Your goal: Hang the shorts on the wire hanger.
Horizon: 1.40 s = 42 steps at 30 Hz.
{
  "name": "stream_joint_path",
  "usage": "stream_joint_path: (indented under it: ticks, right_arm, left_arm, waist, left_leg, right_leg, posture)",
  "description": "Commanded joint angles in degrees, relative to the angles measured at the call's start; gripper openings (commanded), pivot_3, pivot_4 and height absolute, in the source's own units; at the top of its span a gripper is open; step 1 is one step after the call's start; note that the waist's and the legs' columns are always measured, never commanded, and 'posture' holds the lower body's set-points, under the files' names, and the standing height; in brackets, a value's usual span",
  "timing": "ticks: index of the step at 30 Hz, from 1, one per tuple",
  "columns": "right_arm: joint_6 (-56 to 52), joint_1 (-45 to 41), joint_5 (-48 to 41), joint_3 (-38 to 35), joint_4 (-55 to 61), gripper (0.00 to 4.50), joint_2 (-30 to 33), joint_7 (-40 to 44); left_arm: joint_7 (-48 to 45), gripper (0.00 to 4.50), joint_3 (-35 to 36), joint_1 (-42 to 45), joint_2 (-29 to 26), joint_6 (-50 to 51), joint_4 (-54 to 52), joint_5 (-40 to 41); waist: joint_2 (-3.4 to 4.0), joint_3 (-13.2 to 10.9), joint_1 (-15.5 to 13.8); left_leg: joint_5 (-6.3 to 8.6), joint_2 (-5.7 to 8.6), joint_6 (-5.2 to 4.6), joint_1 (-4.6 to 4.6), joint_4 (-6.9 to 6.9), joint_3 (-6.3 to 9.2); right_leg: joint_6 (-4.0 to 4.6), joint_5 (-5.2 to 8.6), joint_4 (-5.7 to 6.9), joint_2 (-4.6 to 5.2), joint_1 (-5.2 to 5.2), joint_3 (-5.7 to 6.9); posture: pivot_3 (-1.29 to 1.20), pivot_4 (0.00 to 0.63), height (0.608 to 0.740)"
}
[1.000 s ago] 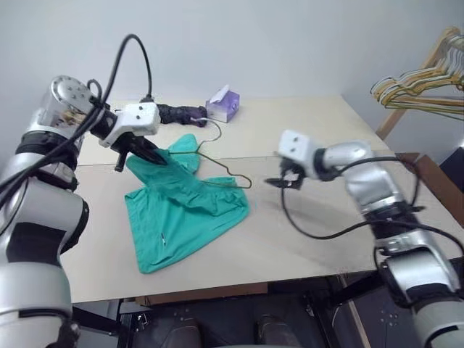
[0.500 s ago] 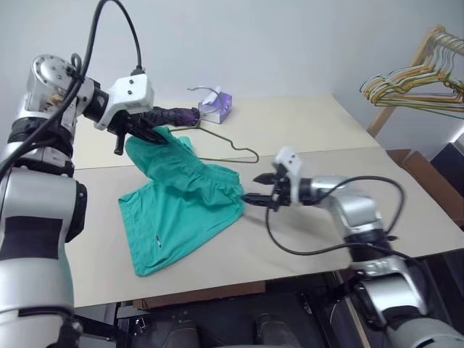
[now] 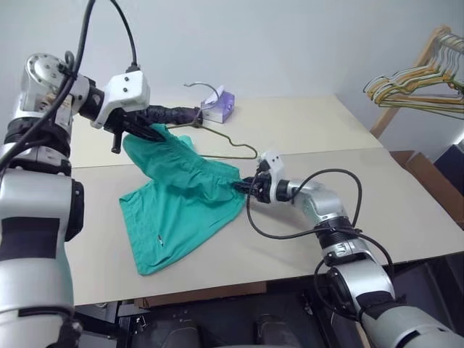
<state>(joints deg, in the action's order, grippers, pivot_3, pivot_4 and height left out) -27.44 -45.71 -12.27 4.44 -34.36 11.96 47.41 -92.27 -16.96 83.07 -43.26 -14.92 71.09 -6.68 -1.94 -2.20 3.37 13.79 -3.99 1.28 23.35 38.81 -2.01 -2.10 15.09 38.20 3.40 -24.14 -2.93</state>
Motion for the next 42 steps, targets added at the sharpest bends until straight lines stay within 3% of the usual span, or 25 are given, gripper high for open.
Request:
stream_joint_path:
  ticks: [1,2,9,18,24,33,39,42]
  right_arm:
    - [2.1,-0.1,-0.5,-1.6,1.9,0.23,0.7,-0.6]
    - [2.1,0.0,-0.7,-2.0,1.8,0.02,0.8,-0.9]
    - [2.2,1.9,1.1,-2.3,1.8,0.02,2.0,-5.4]
    - [2.1,4.1,0.8,-5.4,3.9,0.02,5.7,-10.1]
    - [1.1,6.0,0.9,-5.2,9.4,0.02,7.9,-10.4]
    - [-0.4,3.7,7.1,4.5,25.1,0.02,15.7,-5.8]
    - [-1.8,-5.6,12.1,12.9,31.4,0.02,22.9,3.7]
    - [-6.5,-11.9,13.0,14.9,30.4,0.02,22.8,6.2]
  left_arm:
    - [-0.2,0.00,1.5,0.3,-1.3,-0.4,-0.9,0.5]
    - [-0.2,0.00,1.6,0.2,-1.3,-0.3,-1.0,0.9]
    - [-0.2,0.00,1.4,0.3,-2.6,0.9,-1.7,3.7]
    - [-0.2,0.00,-4.0,-1.7,-6.9,0.5,-3.1,6.7]
    - [-0.2,0.00,-5.6,-2.4,-7.8,0.5,-1.6,2.9]
    - [-0.1,0.00,-3.4,-3.6,-5.1,0.4,-2.3,1.1]
    - [3.2,0.00,-0.9,-3.5,-2.3,0.7,-2.4,0.4]
    - [3.9,0.00,0.6,-3.5,-1.1,1.0,-2.3,0.3]
  waist:
    - [0.00,0.0,0.1]
    - [0.00,0.0,0.0]
    - [0.00,0.0,-0.1]
    - [0.00,0.0,0.2]
    - [0.00,0.0,0.4]
    - [0.01,0.0,0.4]
    - [0.03,0.0,0.5]
    - [0.03,0.0,0.7]
  left_leg:
    - [0.00,0.00,0.00,0.00,0.00,0.00]
    - [0.00,0.00,0.00,0.00,0.00,0.00]
    - [0.00,0.00,0.00,0.01,0.00,0.01]
    - [0.00,0.00,0.00,0.01,0.01,0.01]
    - [0.00,0.00,0.00,0.01,0.00,0.01]
    - [0.00,0.00,0.00,0.05,0.00,0.01]
    - [0.00,0.00,0.00,0.04,0.01,0.00]
    - [0.00,0.00,0.00,0.05,0.01,0.01]
  right_leg:
    - [0.00,0.00,0.00,0.00,0.00,0.00]
    - [0.00,0.00,0.00,0.00,0.00,0.00]
    - [0.00,0.00,0.00,0.00,0.00,0.00]
    - [0.00,0.00,0.00,0.01,0.01,0.00]
    - [0.00,0.00,-0.01,0.00,0.01,0.00]
    - [0.00,0.00,-0.04,0.00,-0.03,0.00]
    - [-0.01,0.01,-0.04,0.01,-0.03,0.00]
    - [-0.01,0.01,-0.06,0.00,-0.03,0.01]
  posture:
    - [0.06,0.000,0.740]
    - [0.06,0.000,0.740]
    - [0.05,0.000,0.740]
    - [0.03,0.000,0.740]
    - [0.03,0.000,0.740]
    - [0.02,0.000,0.740]
    - [-0.02,0.000,0.740]
    - [-0.02,0.000,0.740]
